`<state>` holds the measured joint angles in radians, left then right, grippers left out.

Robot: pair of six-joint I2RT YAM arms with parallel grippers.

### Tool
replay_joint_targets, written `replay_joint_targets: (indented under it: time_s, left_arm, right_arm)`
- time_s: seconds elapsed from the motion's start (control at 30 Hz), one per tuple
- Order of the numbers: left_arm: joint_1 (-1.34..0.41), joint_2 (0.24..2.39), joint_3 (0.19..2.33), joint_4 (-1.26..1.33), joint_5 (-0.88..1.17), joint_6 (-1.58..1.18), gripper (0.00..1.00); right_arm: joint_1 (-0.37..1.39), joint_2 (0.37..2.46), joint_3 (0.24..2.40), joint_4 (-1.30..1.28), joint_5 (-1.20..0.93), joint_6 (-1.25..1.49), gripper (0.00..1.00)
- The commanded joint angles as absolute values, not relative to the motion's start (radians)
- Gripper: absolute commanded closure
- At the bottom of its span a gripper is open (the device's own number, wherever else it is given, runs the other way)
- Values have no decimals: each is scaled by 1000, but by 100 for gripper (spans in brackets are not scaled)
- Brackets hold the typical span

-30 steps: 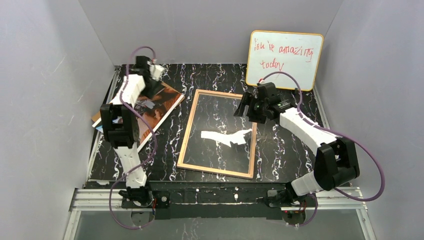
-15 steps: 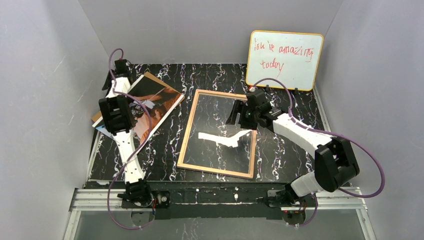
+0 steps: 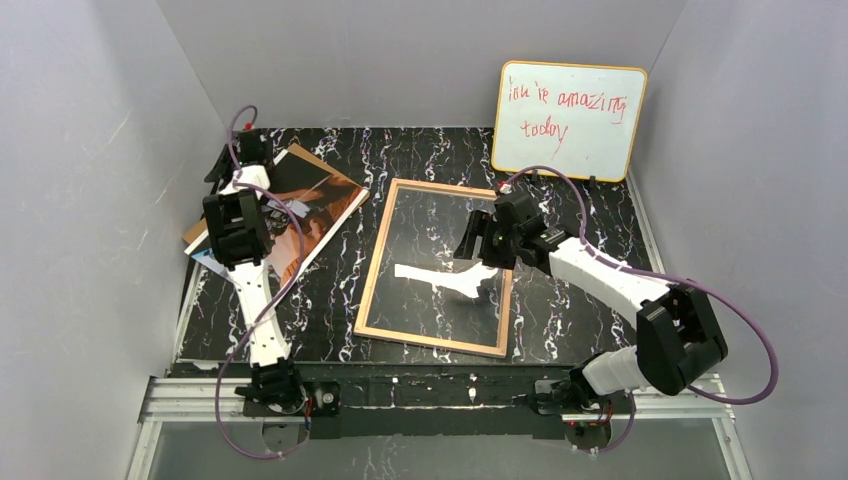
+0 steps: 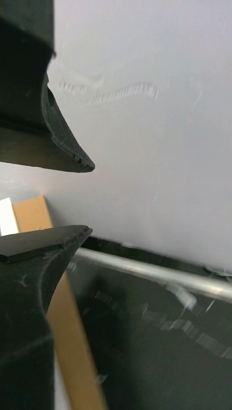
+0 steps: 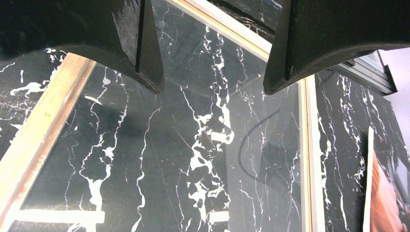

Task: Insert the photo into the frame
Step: Move the photo to the center of the board.

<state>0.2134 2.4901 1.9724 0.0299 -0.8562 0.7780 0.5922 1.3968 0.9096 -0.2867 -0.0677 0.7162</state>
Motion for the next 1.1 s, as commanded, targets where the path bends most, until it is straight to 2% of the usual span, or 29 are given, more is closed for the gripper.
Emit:
replay_joint_targets:
  time_s: [0.0, 0.17, 0.43, 0.77, 0.9, 1.07]
  left_arm:
    - [174, 2417, 1834, 53, -887, 826, 58]
    - [177, 2391, 1742, 11, -870, 792, 58]
    - [180, 2379, 1744, -349, -682, 605, 57]
    - [187, 2267, 1448, -421, -530, 544, 57]
    - [207, 2217, 1516, -482, -439, 483, 58]
    - [214, 2195, 1797, -501, -474, 395, 58]
  right_arm:
    - [596, 1350, 897, -268, -36, 728, 17]
    - [595, 1327, 893, -282, -27, 723, 18]
    - [595, 1285, 883, -298, -5, 713, 19]
    - [597, 1309, 891, -284, -28, 707, 20]
    - [603, 1304, 885, -280, -31, 709, 20]
    - [611, 1300, 866, -264, -32, 724, 21]
